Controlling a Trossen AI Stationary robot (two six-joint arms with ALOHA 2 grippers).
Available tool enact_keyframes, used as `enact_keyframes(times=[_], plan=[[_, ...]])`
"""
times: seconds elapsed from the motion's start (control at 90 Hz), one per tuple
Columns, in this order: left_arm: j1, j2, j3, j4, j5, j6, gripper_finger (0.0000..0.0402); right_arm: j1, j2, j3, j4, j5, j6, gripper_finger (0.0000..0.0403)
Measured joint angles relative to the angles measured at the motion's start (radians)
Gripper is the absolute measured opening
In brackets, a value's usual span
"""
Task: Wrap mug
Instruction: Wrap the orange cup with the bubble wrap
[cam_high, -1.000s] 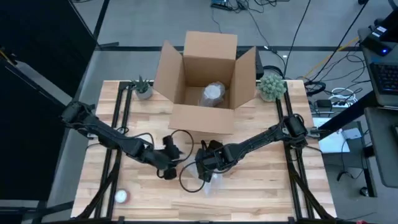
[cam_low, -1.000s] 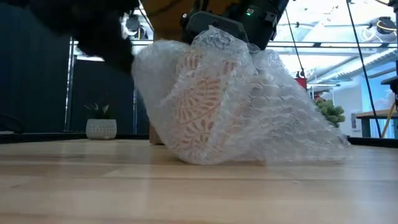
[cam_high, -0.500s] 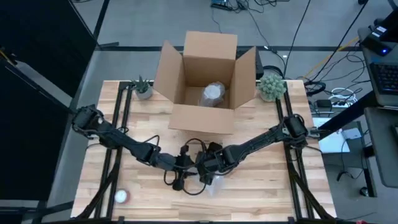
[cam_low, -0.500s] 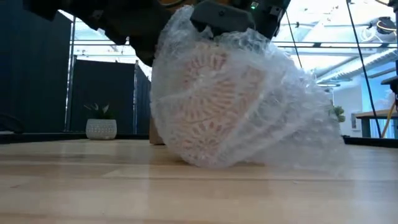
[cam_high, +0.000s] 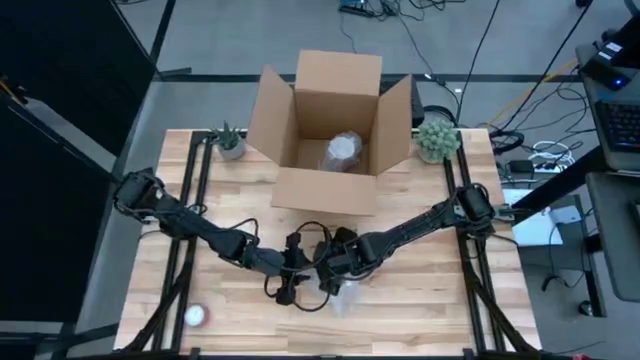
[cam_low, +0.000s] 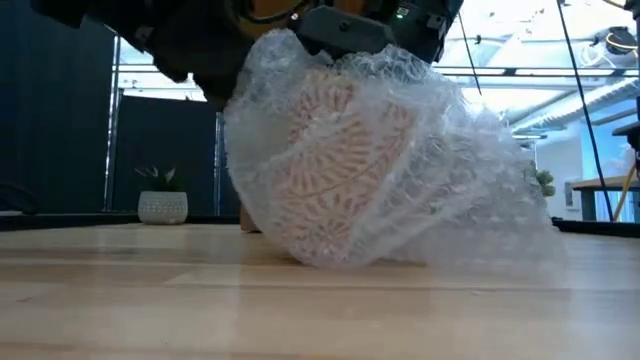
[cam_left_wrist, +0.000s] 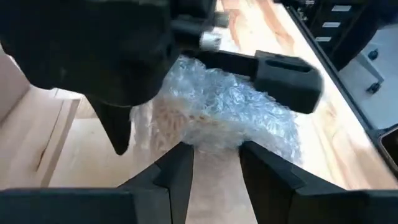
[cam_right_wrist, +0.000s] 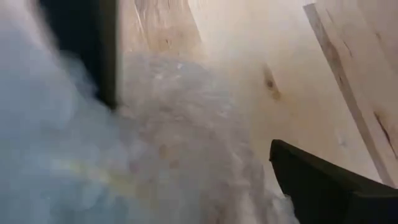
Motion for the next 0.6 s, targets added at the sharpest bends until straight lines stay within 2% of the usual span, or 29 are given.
enact_keyframes(times=[0.122,0.233,0.467,0.6], plan=[[-0.004,-0.071,0.0,-0.012,-0.001,0.003,0.012,0.0,0.0,0.0,0.0,0.003,0.0,0.027],[-0.007,-0.073,0.0,0.026,-0.001,0.014,0.012,-0.002,0.0,0.0,0.011,0.003,0.0,0.027],[-0.003,0.028,0.001,0.105,0.0,0.016,0.012,-0.001,0.0,0.0,0.041,0.0,-0.01,0.027],[0.0,0.053,0.003,0.092,-0.001,0.012,0.012,-0.001,0.0,-0.001,0.032,-0.003,-0.019,0.027]])
